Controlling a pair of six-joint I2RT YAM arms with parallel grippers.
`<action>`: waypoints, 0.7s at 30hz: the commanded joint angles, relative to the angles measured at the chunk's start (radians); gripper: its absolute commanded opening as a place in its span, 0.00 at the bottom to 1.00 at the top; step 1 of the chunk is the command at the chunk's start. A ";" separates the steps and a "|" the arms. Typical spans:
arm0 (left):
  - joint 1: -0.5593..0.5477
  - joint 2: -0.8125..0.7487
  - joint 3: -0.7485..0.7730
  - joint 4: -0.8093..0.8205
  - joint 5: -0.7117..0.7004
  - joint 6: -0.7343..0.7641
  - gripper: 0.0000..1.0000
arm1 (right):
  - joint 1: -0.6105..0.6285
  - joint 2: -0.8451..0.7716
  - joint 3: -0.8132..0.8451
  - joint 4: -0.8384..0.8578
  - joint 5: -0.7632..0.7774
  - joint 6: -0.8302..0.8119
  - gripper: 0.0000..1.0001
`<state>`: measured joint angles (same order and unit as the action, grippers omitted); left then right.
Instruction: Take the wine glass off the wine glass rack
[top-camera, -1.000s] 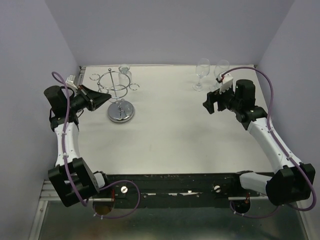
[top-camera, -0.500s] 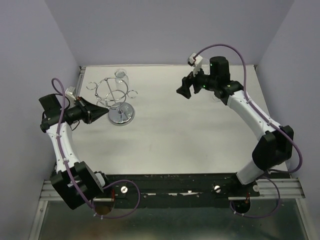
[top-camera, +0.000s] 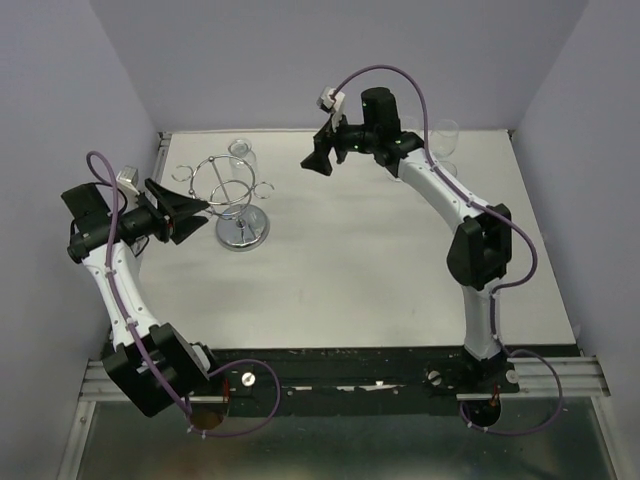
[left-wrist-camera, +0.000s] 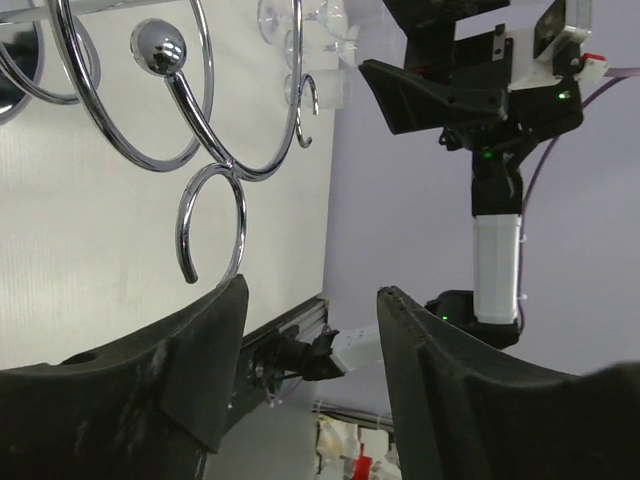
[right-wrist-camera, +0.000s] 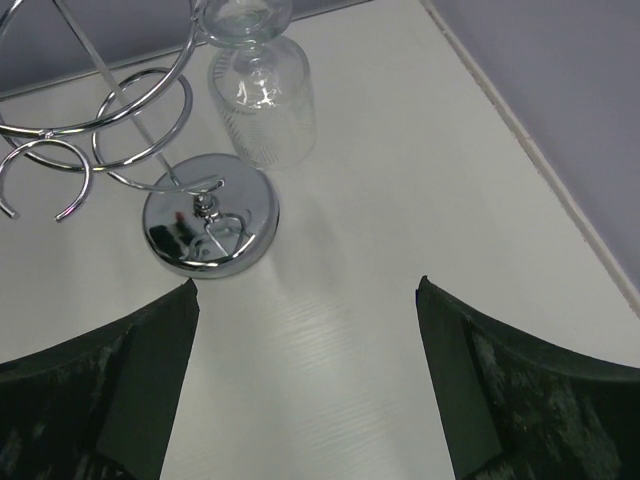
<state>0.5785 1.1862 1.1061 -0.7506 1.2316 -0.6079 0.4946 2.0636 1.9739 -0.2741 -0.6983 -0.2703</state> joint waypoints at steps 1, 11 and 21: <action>0.030 0.024 0.102 -0.212 -0.053 0.182 0.73 | 0.010 0.137 0.130 0.075 -0.099 0.025 0.97; 0.058 0.070 0.291 -0.512 -0.182 0.485 0.99 | 0.119 0.351 0.289 0.262 -0.176 0.080 1.00; 0.063 0.046 0.284 -0.494 -0.296 0.520 0.99 | 0.170 0.441 0.264 0.579 -0.083 0.267 1.00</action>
<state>0.6312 1.2491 1.3800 -1.2358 0.9932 -0.1287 0.6643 2.4683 2.2402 0.0723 -0.8230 -0.1181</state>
